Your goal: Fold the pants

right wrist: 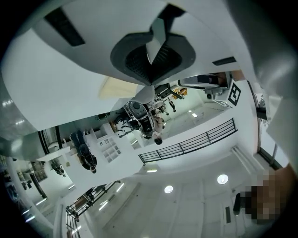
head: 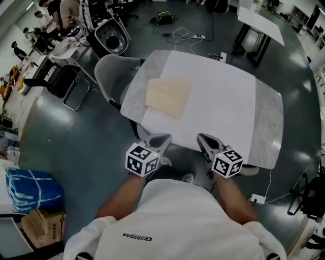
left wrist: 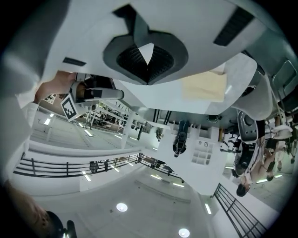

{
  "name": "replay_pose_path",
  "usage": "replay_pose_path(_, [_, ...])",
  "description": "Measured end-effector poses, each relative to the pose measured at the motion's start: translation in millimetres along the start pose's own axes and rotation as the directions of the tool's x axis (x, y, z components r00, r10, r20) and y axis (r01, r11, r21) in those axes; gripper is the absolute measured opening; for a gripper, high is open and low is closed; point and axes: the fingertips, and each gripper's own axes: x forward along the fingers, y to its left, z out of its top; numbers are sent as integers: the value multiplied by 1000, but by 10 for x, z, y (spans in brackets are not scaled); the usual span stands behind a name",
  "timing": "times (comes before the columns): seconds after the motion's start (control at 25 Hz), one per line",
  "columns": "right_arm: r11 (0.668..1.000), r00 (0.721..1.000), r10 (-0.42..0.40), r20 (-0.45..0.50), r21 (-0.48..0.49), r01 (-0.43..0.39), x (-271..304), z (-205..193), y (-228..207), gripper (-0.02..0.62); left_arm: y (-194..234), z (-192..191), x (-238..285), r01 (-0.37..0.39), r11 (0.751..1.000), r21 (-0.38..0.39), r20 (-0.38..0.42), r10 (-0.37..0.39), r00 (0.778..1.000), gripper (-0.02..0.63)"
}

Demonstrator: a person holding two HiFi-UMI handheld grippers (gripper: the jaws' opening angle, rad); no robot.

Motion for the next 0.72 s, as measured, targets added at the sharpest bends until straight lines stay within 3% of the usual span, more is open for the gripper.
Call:
replay_pose_path(0.32, [995, 998, -61, -26, -81, 59, -17, -30, 111, 20, 147, 146, -28, 28, 999, 27, 9, -28, 1000, 27])
replay_pose_path(0.72, [978, 984, -178, 15, -110, 179, 472, 68, 228, 20, 656, 296, -137, 108, 991, 77, -19, -107, 994, 26])
